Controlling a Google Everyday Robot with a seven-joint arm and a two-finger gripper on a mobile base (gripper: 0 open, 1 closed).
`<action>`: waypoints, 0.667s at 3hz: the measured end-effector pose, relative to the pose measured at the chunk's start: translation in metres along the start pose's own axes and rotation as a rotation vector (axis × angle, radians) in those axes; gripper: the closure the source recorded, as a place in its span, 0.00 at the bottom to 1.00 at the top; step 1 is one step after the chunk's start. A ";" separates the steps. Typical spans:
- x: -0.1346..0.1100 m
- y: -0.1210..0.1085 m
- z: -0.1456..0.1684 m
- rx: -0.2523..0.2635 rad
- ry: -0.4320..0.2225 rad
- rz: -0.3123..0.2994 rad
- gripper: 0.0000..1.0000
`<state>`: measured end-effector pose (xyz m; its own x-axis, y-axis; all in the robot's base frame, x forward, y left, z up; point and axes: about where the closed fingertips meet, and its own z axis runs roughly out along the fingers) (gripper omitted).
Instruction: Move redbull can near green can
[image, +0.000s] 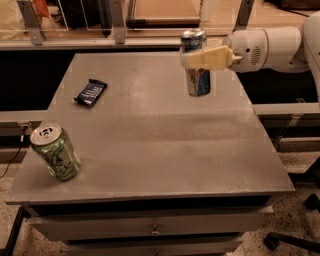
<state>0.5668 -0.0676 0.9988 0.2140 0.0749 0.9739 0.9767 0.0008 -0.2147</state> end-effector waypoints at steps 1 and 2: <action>-0.017 -0.013 -0.002 0.007 0.021 -0.117 1.00; -0.019 -0.017 0.002 0.013 0.019 -0.146 1.00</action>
Offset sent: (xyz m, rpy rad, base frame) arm -0.0156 -0.0028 -0.0126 0.0222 -0.1088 0.0092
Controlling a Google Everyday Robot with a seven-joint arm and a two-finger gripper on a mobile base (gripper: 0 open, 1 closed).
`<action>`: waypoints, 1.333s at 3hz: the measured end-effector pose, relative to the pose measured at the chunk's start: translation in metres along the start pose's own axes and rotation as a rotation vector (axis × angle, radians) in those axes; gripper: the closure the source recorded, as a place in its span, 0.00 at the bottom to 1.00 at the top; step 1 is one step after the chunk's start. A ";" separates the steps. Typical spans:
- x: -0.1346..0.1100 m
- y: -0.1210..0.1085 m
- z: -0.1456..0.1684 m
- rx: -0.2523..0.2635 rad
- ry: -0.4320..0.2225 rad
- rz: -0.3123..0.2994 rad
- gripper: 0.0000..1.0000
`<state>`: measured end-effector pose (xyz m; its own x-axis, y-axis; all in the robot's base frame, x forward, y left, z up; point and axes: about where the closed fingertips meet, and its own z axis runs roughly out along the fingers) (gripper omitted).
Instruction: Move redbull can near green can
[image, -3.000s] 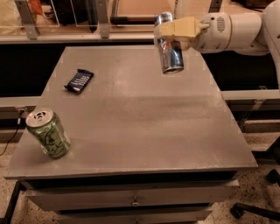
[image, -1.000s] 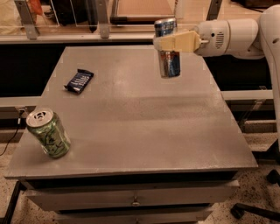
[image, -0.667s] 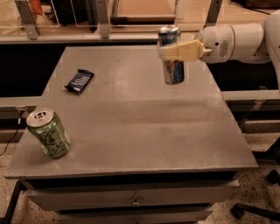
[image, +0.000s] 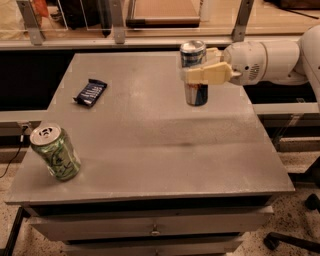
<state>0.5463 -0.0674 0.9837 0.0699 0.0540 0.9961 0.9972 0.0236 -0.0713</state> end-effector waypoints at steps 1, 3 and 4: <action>-0.004 0.000 0.002 0.009 0.035 0.017 1.00; -0.032 -0.020 0.009 0.022 0.138 -0.039 1.00; -0.041 -0.028 0.011 0.023 0.121 -0.076 1.00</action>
Offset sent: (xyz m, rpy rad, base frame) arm -0.0269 0.0058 -0.0454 0.2178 -0.0421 0.0148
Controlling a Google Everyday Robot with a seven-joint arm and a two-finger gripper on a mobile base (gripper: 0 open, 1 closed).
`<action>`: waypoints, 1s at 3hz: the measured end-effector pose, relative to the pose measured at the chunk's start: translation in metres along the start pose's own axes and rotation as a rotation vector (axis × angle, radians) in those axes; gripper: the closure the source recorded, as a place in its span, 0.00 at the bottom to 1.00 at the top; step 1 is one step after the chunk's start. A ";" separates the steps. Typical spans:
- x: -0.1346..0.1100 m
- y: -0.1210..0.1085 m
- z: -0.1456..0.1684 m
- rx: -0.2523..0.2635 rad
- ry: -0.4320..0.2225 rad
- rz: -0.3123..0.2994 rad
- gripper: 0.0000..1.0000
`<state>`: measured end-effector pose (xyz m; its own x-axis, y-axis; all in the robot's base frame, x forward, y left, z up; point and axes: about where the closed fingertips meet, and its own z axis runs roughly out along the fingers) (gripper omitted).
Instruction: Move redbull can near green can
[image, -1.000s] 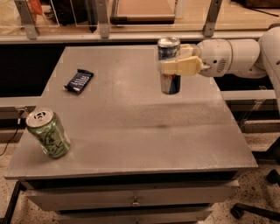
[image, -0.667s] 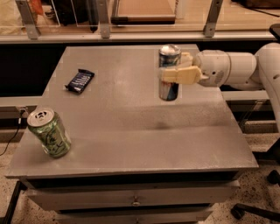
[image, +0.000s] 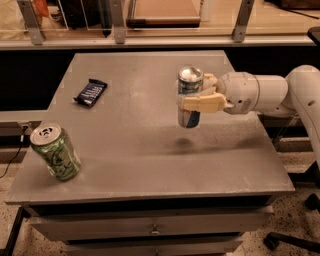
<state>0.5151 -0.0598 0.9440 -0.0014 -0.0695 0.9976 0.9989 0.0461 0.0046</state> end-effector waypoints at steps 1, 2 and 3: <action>-0.010 -0.005 -0.003 -0.009 -0.027 -0.012 1.00; -0.024 -0.007 -0.012 -0.027 -0.023 -0.010 1.00; -0.035 -0.008 -0.022 -0.062 -0.033 -0.016 0.88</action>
Offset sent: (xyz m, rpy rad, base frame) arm -0.0072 -0.0304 -0.0491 -0.0052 -0.0524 -0.0693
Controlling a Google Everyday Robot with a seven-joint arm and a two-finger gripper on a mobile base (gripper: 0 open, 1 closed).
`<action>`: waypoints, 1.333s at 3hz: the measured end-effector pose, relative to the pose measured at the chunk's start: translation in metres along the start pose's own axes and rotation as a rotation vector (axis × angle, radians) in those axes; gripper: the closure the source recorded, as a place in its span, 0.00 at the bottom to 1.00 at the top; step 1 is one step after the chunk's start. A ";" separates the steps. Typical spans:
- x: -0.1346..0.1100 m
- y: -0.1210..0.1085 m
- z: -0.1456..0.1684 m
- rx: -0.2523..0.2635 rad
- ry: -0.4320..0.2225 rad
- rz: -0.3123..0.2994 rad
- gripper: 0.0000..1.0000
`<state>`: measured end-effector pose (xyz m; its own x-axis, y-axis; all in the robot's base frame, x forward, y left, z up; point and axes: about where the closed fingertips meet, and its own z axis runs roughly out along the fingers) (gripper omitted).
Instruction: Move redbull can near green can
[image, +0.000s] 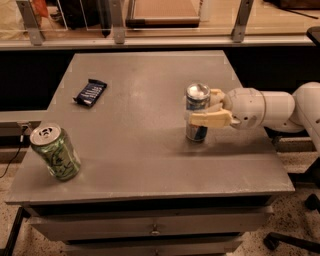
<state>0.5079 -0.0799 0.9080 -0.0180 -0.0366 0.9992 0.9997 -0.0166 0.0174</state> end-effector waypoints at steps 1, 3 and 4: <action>-0.001 0.000 0.001 -0.001 -0.003 0.018 0.66; 0.001 -0.002 0.008 0.014 -0.005 0.069 0.00; 0.001 -0.002 0.009 0.016 -0.005 0.075 0.00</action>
Offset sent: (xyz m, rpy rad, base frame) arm -0.0004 0.0007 -0.0005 -0.0022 0.0178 -0.0006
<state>0.5059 -0.0705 0.9095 0.0570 -0.0321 0.9979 0.9984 0.0014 -0.0570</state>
